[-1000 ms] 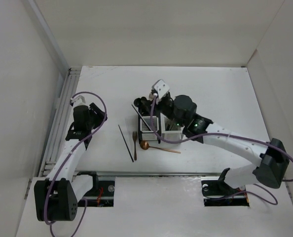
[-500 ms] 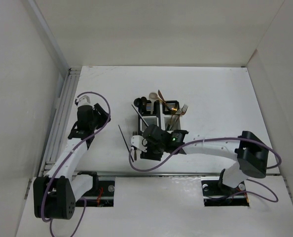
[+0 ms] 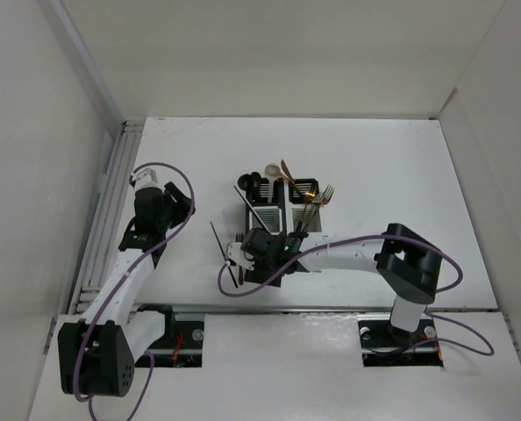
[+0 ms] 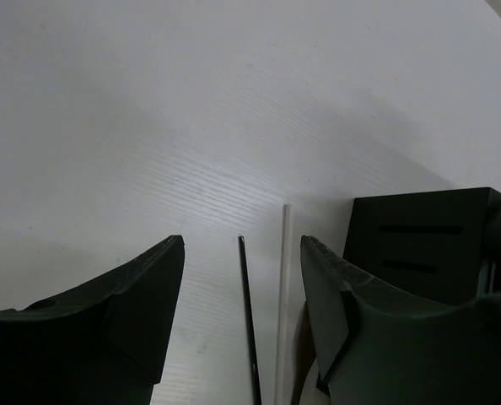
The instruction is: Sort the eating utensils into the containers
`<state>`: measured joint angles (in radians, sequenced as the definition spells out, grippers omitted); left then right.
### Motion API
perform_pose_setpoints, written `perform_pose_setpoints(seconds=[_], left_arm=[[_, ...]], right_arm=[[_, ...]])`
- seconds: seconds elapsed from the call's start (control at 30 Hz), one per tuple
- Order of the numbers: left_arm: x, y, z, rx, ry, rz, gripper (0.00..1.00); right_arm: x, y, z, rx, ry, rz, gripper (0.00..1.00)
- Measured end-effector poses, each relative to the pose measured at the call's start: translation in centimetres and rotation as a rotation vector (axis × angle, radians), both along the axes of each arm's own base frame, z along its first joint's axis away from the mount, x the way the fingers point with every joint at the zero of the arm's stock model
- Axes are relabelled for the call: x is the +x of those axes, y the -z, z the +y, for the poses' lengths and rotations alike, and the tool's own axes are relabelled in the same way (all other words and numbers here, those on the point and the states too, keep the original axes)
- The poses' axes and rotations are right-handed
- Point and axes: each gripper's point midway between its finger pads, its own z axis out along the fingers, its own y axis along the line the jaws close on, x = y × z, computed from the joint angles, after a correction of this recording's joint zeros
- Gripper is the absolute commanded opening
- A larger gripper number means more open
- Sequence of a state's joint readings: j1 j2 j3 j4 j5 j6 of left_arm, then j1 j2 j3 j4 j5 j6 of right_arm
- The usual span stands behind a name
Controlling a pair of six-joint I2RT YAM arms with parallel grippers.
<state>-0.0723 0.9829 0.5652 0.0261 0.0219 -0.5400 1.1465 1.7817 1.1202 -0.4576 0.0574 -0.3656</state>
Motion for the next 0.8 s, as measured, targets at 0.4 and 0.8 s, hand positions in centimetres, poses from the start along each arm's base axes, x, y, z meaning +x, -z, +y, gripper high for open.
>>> perform_pose_setpoints(seconds=[0.4,0.8], left_arm=[[0.0,0.0,0.0,-0.001,-0.001,-0.001,0.54],[0.0,-0.4,0.0,-0.010,-0.005,-0.015,0.54]], right_arm=[[1.0,0.1,-0.8,0.003,0.176,0.000,0.66],[0.6,0.6,-0.1,0.012,0.226,0.083,0.40]])
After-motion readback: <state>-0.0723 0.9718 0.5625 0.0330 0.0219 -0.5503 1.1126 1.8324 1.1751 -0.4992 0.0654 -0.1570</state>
